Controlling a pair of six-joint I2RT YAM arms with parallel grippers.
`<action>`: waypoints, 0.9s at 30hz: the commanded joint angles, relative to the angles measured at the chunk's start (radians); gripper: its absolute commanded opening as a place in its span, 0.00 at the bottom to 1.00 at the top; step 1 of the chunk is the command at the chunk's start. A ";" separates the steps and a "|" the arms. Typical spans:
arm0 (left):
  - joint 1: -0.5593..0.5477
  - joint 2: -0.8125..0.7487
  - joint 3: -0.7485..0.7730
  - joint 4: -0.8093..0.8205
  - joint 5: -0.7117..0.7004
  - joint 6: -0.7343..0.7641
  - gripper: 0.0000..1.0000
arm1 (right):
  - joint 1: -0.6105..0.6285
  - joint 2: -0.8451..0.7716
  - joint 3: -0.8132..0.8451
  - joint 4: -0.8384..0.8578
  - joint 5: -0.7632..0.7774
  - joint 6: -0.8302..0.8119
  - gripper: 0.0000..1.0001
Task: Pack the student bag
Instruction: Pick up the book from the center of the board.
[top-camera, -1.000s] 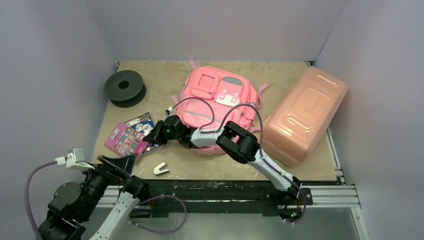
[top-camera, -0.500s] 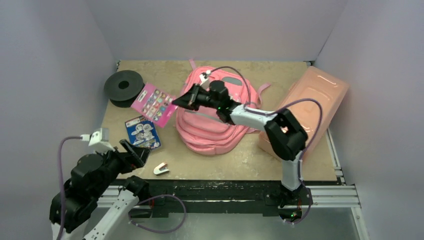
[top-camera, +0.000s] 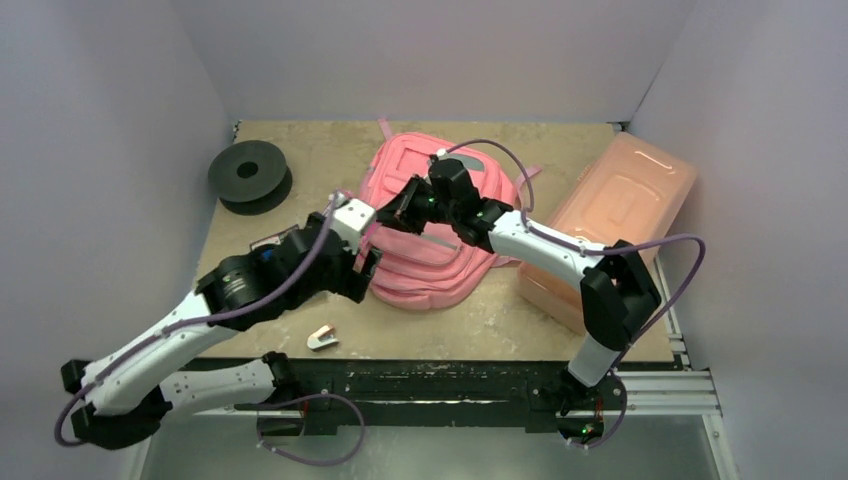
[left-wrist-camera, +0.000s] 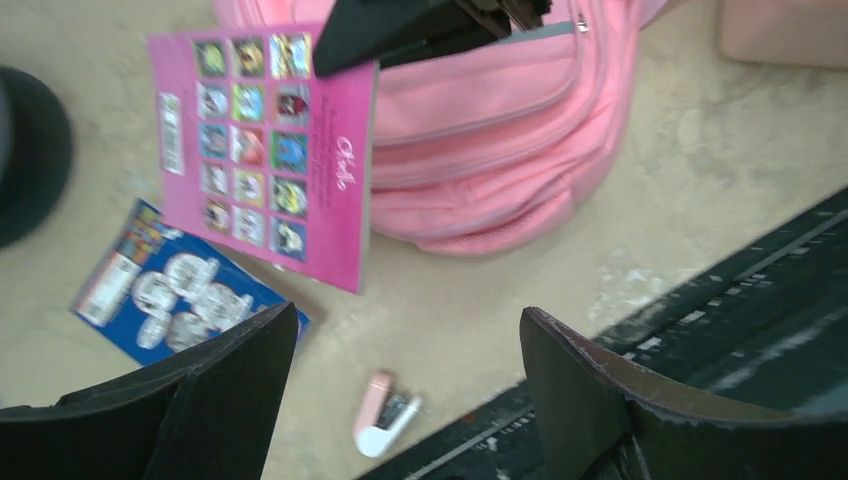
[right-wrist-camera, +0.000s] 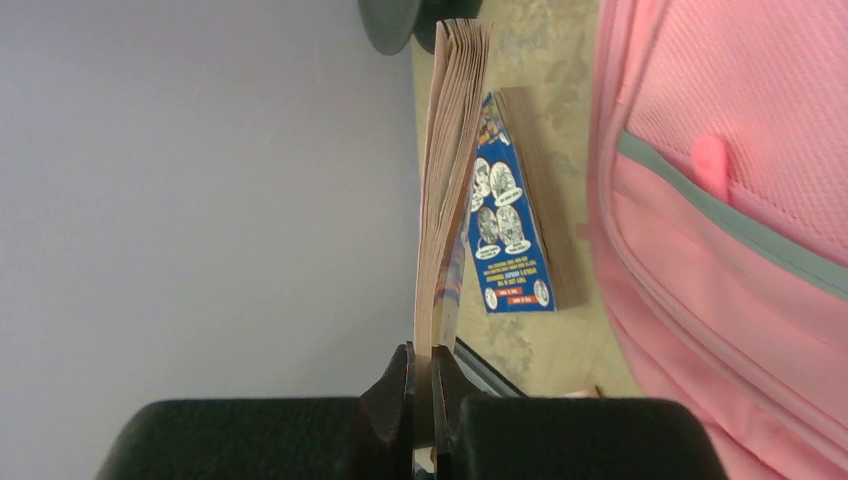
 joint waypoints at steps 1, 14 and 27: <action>-0.191 0.205 0.075 0.034 -0.500 0.231 0.82 | -0.006 -0.101 -0.030 -0.049 0.041 0.056 0.00; -0.237 0.474 0.045 0.231 -0.767 0.386 0.51 | 0.042 -0.221 -0.158 0.016 0.055 0.185 0.00; -0.242 0.173 0.013 -0.023 -0.649 0.089 0.00 | -0.050 -0.284 -0.144 -0.076 0.175 -0.218 0.73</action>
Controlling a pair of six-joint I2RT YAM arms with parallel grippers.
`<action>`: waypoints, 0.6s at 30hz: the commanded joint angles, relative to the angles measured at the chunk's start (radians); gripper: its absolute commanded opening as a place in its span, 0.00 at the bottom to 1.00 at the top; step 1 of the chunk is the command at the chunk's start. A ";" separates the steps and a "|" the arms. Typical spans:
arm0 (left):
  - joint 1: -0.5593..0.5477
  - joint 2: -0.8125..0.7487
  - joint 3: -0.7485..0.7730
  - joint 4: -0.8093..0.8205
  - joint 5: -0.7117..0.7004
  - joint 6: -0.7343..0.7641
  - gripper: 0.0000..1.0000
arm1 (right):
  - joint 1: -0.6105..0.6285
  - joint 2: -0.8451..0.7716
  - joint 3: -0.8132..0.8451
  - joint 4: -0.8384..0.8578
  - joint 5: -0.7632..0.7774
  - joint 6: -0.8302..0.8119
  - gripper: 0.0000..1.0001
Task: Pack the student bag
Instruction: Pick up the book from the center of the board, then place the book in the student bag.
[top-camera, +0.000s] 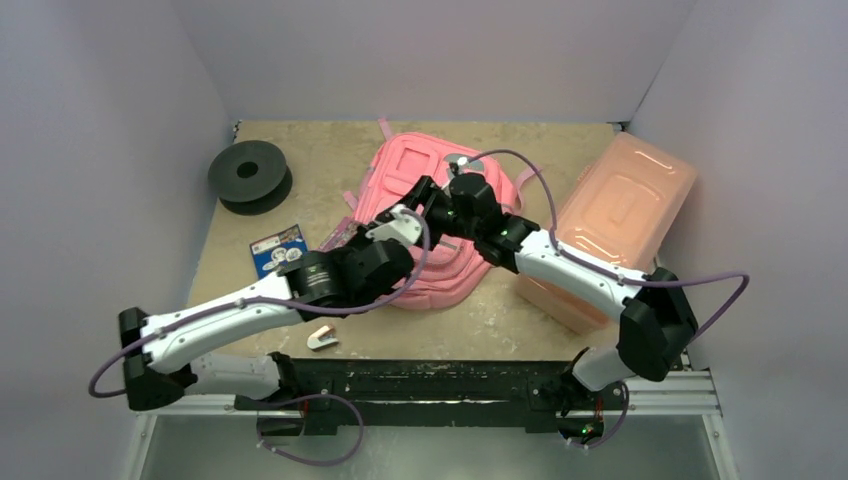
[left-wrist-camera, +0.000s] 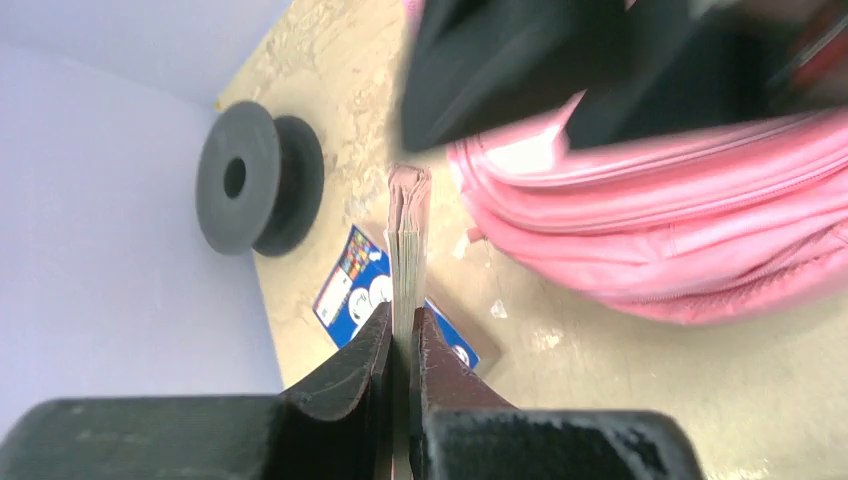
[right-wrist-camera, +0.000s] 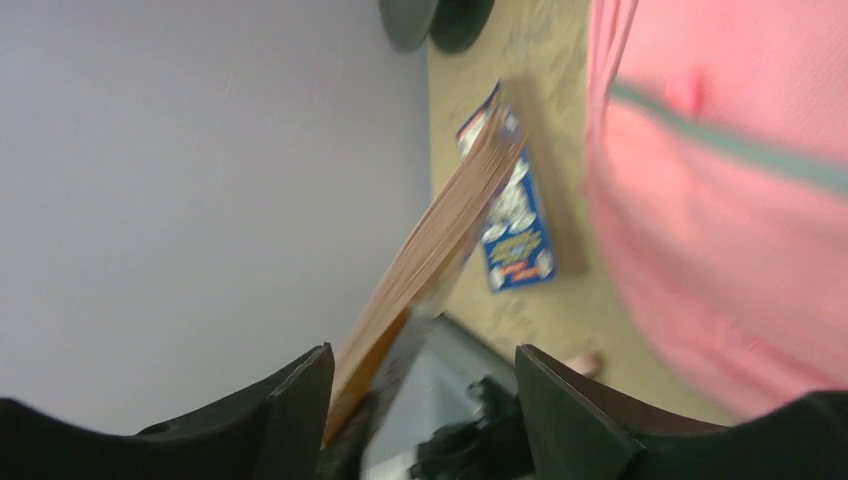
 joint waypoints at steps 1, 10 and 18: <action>0.006 -0.266 -0.008 -0.174 0.018 -0.215 0.00 | -0.108 -0.073 0.033 -0.044 0.097 -0.425 0.80; 0.009 -0.676 -0.046 -0.367 0.115 -0.682 0.00 | 0.067 -0.031 0.099 -0.277 0.301 -1.344 0.93; 0.009 -0.770 -0.061 -0.384 0.110 -0.791 0.00 | 0.397 0.203 0.168 -0.372 0.816 -1.508 0.85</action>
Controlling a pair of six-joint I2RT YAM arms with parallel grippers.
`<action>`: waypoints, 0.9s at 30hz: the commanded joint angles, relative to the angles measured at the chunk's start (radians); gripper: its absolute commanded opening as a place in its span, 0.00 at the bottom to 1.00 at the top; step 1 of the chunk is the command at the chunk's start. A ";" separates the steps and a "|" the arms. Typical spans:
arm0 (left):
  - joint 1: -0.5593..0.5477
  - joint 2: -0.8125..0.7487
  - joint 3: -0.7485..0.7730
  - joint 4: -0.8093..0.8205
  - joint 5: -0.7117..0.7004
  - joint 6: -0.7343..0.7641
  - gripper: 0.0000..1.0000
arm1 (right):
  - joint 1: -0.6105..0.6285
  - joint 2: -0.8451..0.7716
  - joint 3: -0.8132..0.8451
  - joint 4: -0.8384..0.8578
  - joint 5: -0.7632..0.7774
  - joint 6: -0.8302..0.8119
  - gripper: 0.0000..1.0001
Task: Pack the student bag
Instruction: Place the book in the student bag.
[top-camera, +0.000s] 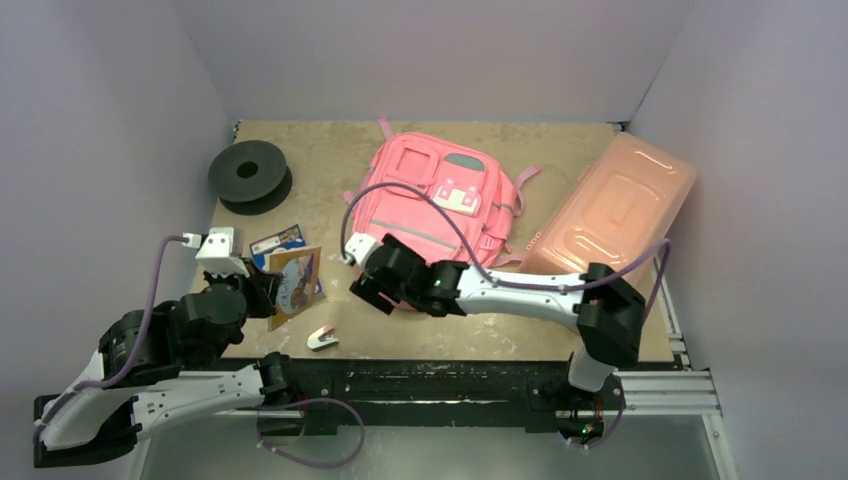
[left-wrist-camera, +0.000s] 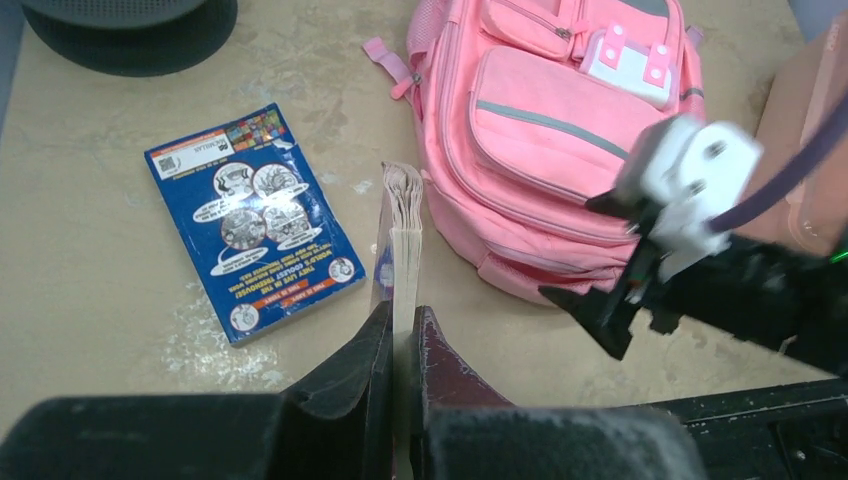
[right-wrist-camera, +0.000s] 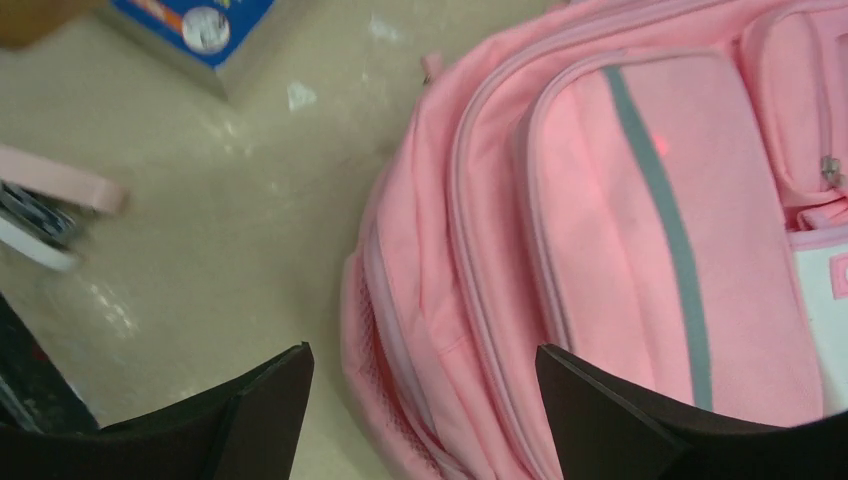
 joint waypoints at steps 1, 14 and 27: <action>0.001 0.000 0.013 -0.016 0.018 -0.108 0.00 | 0.070 0.096 0.054 -0.108 0.261 -0.159 0.84; 0.001 -0.001 -0.041 -0.028 0.081 -0.186 0.00 | 0.085 0.162 0.085 -0.061 0.208 -0.081 0.56; 0.001 0.030 -0.043 0.004 0.120 -0.188 0.00 | 0.064 0.166 0.089 -0.004 0.218 -0.067 0.55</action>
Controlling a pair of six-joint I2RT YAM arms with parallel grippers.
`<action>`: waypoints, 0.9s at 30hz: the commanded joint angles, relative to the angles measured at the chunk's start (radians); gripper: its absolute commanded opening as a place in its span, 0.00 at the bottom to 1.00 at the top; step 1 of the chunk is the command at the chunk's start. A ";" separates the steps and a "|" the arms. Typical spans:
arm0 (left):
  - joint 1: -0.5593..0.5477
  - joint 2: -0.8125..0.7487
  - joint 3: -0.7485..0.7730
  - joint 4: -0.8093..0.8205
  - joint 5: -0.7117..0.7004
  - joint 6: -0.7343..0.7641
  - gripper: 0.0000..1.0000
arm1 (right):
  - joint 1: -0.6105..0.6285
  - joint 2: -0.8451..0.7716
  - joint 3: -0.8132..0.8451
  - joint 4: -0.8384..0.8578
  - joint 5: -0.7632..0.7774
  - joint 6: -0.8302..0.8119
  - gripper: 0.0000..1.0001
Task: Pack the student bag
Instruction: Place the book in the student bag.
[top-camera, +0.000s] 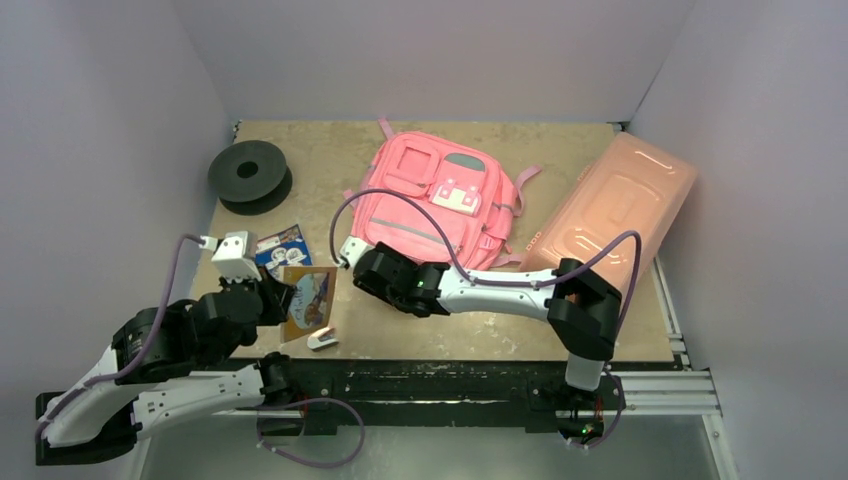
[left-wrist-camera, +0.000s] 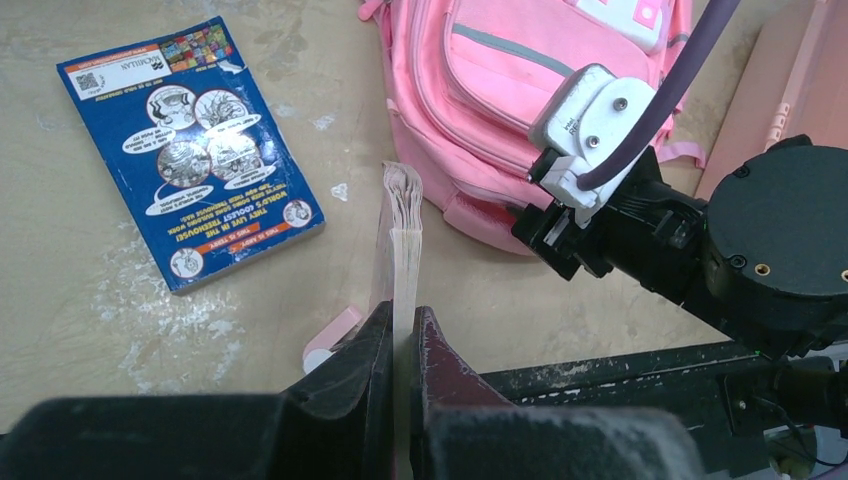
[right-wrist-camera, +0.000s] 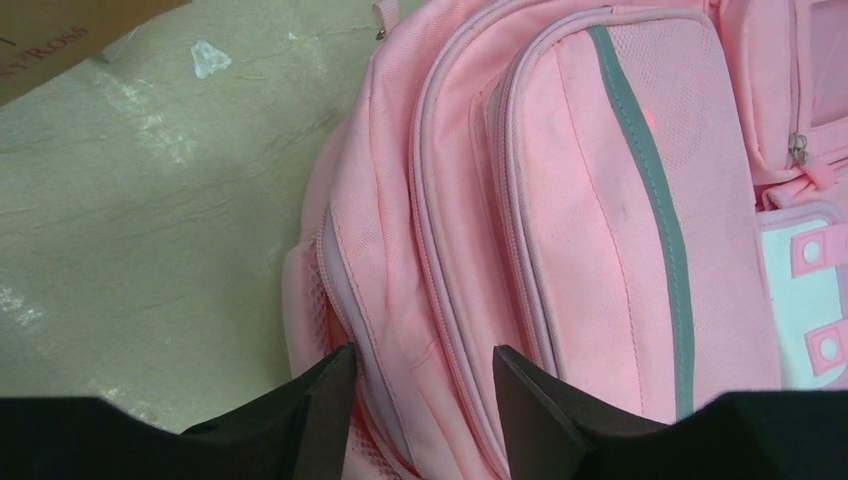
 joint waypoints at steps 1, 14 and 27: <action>0.001 0.022 -0.002 0.049 0.016 -0.019 0.00 | -0.016 -0.008 0.032 0.062 0.028 0.012 0.53; 0.001 0.040 -0.032 0.118 0.067 -0.031 0.00 | -0.019 0.104 0.026 0.121 0.169 -0.053 0.49; 0.001 -0.089 -0.166 0.307 0.073 -0.266 0.00 | -0.231 -0.206 0.114 0.050 -0.234 0.152 0.00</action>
